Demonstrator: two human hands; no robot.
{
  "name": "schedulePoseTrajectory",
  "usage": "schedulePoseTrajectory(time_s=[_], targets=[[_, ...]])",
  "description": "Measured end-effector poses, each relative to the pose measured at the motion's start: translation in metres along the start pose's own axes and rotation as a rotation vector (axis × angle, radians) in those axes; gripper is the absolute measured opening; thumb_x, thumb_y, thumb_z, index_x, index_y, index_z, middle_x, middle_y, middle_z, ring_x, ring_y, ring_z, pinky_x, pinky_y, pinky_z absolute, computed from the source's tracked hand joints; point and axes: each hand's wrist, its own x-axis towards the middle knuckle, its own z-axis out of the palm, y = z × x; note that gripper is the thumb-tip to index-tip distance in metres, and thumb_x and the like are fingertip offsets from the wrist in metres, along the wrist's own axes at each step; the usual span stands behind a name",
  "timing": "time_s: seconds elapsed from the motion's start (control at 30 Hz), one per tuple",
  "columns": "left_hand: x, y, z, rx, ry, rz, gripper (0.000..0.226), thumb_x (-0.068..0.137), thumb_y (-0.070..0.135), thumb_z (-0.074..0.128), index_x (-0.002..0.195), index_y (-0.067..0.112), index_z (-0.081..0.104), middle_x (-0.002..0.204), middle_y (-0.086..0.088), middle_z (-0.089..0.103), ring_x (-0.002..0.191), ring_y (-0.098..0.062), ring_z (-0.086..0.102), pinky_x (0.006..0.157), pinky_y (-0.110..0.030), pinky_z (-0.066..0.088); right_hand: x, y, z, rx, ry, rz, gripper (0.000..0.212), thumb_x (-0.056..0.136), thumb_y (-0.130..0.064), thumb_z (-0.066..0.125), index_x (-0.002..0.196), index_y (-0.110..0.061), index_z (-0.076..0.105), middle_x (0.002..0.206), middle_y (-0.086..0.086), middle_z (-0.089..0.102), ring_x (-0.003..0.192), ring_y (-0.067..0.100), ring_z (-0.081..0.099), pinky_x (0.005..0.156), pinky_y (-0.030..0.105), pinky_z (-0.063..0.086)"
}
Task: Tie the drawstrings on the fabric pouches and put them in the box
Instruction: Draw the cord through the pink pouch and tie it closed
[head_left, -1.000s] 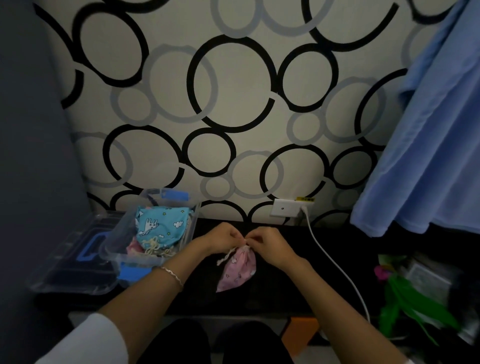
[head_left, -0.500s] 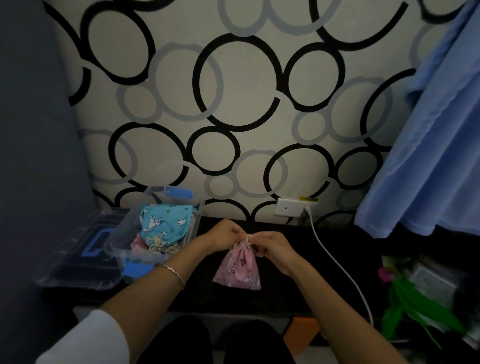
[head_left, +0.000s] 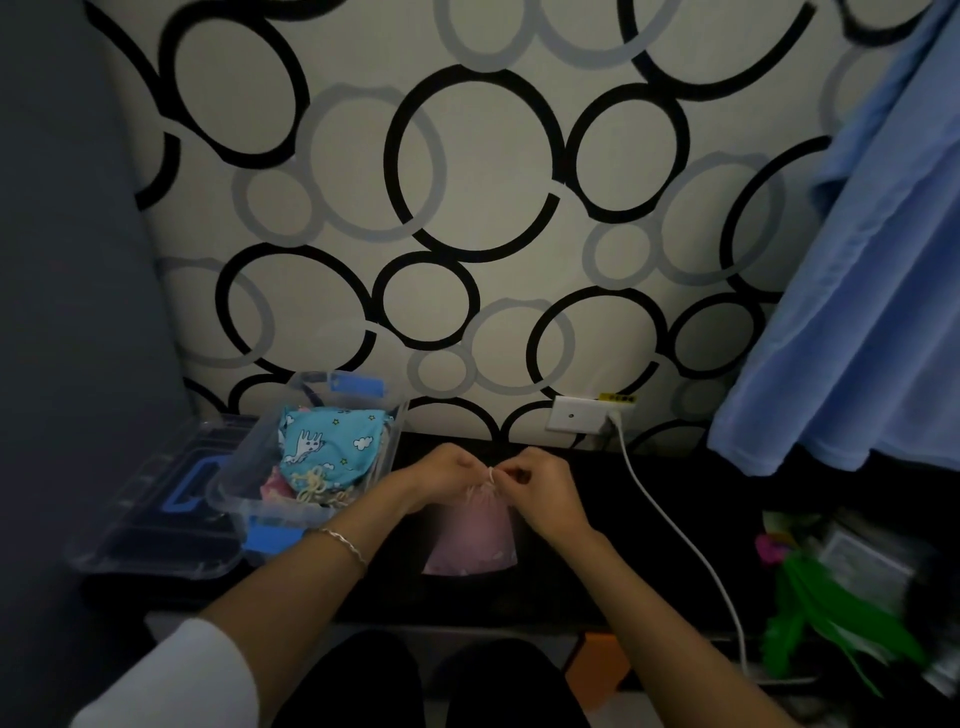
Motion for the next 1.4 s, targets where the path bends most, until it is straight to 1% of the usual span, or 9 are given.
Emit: schedulePoseTrajectory(time_s=[0.2,0.3,0.43,0.57,0.7,0.9,1.1,1.23,1.4], targets=[[0.004,0.0,-0.001,-0.023,0.014,-0.023,0.019,0.094,0.022,0.058,0.094,0.006,0.068,0.086,-0.007,0.067,0.084,-0.015,0.066,0.085,-0.03,0.054,0.003,0.003,0.0,0.051,-0.028,0.009,0.014,0.085,-0.028,0.073,0.091,-0.015,0.077,0.082,-0.005,0.065,0.072,0.002,0.06,0.065,0.014,0.047],[0.002,-0.001,-0.001,-0.075,-0.005,-0.049,0.026,0.095,0.023,0.057,0.106,0.001,0.067,0.085,-0.006,0.069,0.081,-0.013,0.067,0.08,-0.027,0.056,0.004,0.004,-0.004,0.052,-0.1,0.028,0.017,0.082,-0.029,0.076,0.093,-0.016,0.077,0.083,-0.005,0.065,0.073,0.003,0.061,0.066,0.014,0.049],[0.0,-0.003,-0.003,-0.088,-0.032,-0.012,0.016,0.094,0.018,0.059,0.097,0.006,0.069,0.075,0.001,0.068,0.072,-0.007,0.066,0.071,-0.023,0.053,0.009,0.002,-0.011,0.086,-0.151,0.088,0.008,0.086,-0.019,0.071,0.087,-0.012,0.075,0.079,-0.003,0.066,0.069,0.001,0.06,0.062,0.013,0.046],[0.003,0.002,-0.007,0.344,0.034,0.149,0.016,0.087,0.02,0.068,0.101,0.013,0.074,0.089,0.004,0.071,0.084,-0.004,0.065,0.077,-0.02,0.052,0.01,0.002,-0.016,0.488,-0.265,0.376,0.024,0.093,-0.01,0.052,0.07,-0.011,0.059,0.06,-0.004,0.052,0.048,0.003,0.046,0.046,0.015,0.035],[0.005,0.007,-0.012,0.596,0.097,0.196,0.013,0.09,0.027,0.065,0.096,0.02,0.073,0.091,0.006,0.07,0.087,-0.007,0.064,0.086,-0.031,0.054,0.007,0.013,-0.018,0.684,-0.343,0.504,0.033,0.093,-0.016,0.04,0.061,-0.022,0.04,0.056,-0.006,0.04,0.05,0.008,0.033,0.05,0.022,0.028],[0.006,-0.002,-0.008,0.879,0.293,0.26,0.013,0.094,0.028,0.055,0.095,0.024,0.068,0.091,0.004,0.066,0.083,-0.009,0.061,0.081,-0.033,0.053,0.002,0.015,-0.017,0.625,-0.372,0.518,0.021,0.084,-0.017,0.047,0.064,-0.016,0.054,0.063,0.001,0.05,0.06,0.014,0.043,0.06,0.027,0.036],[0.008,-0.013,0.007,0.294,0.299,0.122,0.012,0.093,0.015,0.059,0.1,0.01,0.067,0.09,-0.003,0.07,0.073,-0.012,0.067,0.062,-0.021,0.053,0.008,0.016,-0.017,0.511,-0.312,0.569,0.032,0.097,-0.028,0.052,0.073,-0.012,0.066,0.076,0.007,0.065,0.074,0.018,0.057,0.069,0.029,0.043],[0.007,-0.013,0.019,-0.152,0.287,0.008,0.015,0.09,0.006,0.062,0.102,0.0,0.069,0.1,-0.019,0.071,0.084,-0.021,0.07,0.068,-0.023,0.059,0.01,0.014,-0.012,0.393,-0.333,0.529,0.033,0.094,-0.036,0.059,0.074,-0.011,0.065,0.07,0.003,0.063,0.062,0.011,0.055,0.057,0.021,0.042],[0.009,-0.016,0.025,-0.444,0.264,-0.059,0.018,0.091,0.013,0.064,0.104,0.001,0.067,0.098,-0.017,0.073,0.087,-0.024,0.073,0.076,-0.032,0.06,0.016,0.011,-0.014,0.322,-0.325,0.493,0.032,0.089,-0.035,0.068,0.064,-0.014,0.067,0.056,-0.004,0.059,0.054,0.006,0.053,0.056,0.019,0.042]])
